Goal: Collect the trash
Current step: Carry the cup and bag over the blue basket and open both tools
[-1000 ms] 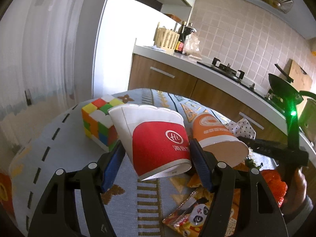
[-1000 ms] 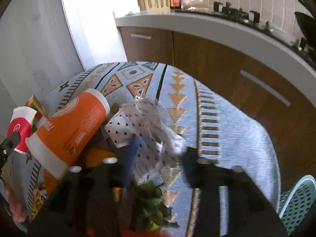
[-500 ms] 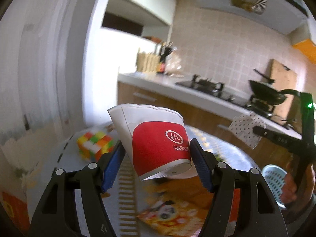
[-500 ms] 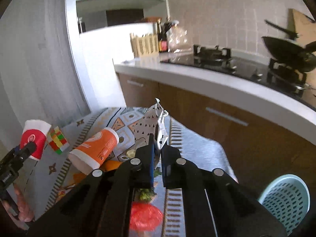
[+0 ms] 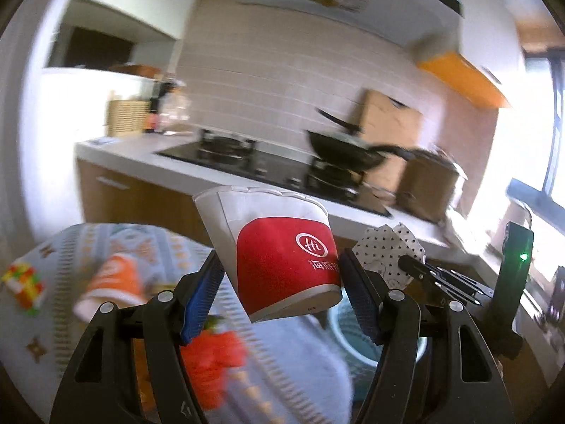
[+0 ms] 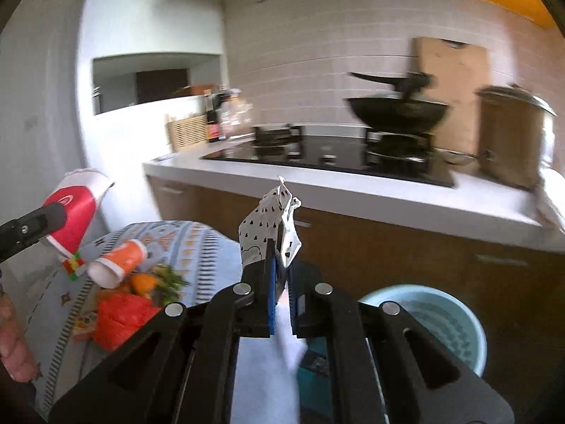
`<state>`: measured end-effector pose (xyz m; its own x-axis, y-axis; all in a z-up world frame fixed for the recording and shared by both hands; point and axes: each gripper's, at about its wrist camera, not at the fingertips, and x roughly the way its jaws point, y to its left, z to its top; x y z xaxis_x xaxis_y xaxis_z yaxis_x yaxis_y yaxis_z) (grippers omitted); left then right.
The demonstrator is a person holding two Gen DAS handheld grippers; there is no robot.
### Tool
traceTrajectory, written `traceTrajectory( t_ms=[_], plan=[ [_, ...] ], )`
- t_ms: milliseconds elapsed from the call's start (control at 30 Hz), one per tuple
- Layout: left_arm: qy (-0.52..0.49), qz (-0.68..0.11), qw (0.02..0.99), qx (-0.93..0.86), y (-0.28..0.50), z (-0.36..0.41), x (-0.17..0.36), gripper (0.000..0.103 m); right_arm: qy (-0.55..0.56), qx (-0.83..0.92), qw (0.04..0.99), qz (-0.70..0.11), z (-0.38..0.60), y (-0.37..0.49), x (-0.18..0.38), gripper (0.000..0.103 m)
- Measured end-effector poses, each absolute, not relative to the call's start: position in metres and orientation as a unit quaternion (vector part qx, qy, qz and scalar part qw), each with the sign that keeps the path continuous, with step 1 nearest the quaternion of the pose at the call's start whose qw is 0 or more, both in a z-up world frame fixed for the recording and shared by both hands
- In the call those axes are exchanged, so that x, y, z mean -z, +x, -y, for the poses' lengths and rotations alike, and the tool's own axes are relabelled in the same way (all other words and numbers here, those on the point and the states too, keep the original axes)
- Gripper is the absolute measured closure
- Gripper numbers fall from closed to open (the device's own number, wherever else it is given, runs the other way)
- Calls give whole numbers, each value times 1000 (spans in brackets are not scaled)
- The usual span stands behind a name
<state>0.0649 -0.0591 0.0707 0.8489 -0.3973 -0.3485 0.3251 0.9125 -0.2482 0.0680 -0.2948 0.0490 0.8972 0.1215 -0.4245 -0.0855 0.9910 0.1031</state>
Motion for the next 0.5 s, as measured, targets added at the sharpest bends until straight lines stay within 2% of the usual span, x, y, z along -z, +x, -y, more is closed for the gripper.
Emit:
traceTrajectory(
  t_ms=[333,500],
  plan=[
    [-31,-268,924,272,102,197,-31,38,103,55,952,-282,404,41,10,99],
    [-8,-328,897,296,124,252,9,38,127,64,929,-343,435,42,54,99]
  ],
)
